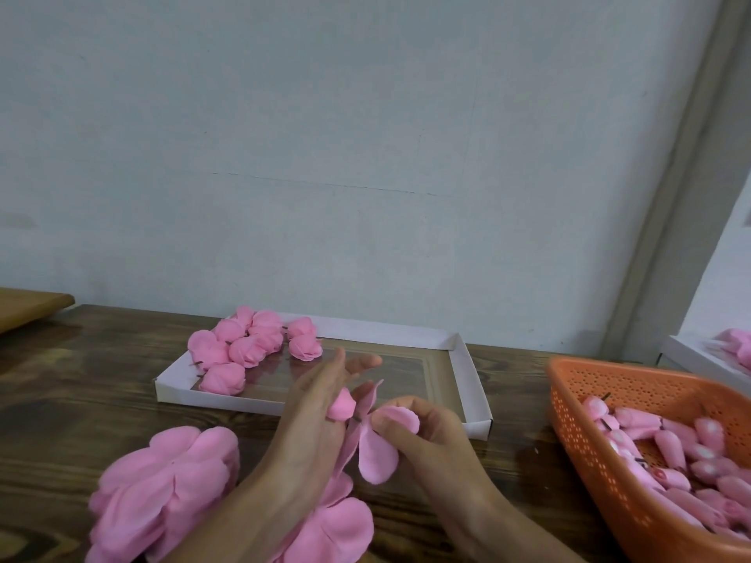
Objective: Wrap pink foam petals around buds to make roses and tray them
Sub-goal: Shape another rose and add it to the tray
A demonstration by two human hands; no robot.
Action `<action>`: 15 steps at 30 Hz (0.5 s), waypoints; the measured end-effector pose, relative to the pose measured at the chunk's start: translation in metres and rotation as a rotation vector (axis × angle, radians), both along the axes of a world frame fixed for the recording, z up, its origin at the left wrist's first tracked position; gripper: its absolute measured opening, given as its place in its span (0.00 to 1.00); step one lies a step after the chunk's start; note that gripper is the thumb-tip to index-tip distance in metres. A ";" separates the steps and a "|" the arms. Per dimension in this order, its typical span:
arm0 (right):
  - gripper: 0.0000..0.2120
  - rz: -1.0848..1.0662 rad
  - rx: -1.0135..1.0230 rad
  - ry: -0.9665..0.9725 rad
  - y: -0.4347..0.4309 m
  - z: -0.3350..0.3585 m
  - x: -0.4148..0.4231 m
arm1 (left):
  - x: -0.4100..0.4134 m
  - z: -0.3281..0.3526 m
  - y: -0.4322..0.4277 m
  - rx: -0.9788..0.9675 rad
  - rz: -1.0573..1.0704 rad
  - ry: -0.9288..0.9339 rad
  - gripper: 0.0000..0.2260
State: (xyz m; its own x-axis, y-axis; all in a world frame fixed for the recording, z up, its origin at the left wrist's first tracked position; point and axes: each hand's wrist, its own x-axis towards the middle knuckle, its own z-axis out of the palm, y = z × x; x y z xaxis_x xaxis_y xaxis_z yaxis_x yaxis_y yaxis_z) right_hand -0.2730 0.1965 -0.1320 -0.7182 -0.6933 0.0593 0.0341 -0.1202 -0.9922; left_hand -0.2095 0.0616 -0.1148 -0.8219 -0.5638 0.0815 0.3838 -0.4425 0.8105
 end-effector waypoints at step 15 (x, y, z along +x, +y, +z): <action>0.04 0.006 -0.020 0.095 -0.002 -0.002 -0.001 | -0.001 -0.013 0.000 -0.090 -0.146 -0.005 0.35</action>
